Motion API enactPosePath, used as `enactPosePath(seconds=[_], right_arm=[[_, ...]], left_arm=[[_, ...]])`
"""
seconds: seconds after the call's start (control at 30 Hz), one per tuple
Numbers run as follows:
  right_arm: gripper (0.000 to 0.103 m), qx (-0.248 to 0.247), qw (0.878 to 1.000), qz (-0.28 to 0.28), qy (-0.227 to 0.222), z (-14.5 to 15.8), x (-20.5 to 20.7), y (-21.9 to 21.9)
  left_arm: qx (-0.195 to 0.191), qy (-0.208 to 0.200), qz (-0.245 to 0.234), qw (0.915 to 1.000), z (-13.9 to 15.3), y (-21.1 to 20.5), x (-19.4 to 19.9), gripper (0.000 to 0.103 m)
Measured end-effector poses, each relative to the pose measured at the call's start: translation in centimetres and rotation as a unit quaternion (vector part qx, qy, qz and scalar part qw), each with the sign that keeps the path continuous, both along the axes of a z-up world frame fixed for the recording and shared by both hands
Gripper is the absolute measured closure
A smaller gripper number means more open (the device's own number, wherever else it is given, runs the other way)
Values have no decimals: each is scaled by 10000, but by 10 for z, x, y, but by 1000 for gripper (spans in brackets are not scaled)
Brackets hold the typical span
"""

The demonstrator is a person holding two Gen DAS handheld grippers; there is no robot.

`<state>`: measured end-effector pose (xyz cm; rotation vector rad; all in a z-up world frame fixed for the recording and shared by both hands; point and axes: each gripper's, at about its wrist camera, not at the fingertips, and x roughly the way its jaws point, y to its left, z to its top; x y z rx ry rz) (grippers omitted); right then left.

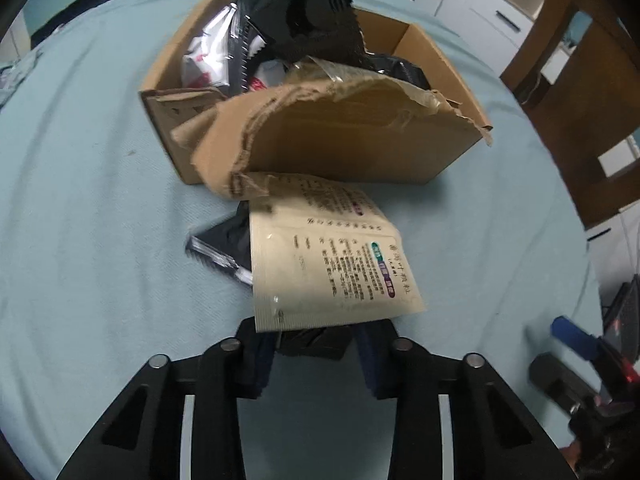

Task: Organize snacks
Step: 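Grasp a black packet beside the box with the left gripper, then hold the black packet in the left gripper while the right gripper grasps the tan sachet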

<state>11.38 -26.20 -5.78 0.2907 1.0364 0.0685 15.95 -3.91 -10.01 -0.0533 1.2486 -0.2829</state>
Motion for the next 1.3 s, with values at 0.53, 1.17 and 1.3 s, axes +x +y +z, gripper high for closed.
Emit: enactPosePath(seconds=[0.53, 1.17, 1.3], right_arm=[[13, 302, 9989, -201, -283, 15, -16, -7], [13, 73, 9962, 863, 115, -44, 87, 97], [13, -677, 9916, 1101, -51, -52, 98, 114]], left_arm=[[209, -230, 433, 9986, 86, 66, -78, 71], [272, -468, 714, 9960, 75, 70, -29, 71], [334, -432, 671, 9962, 70, 65, -25, 71]])
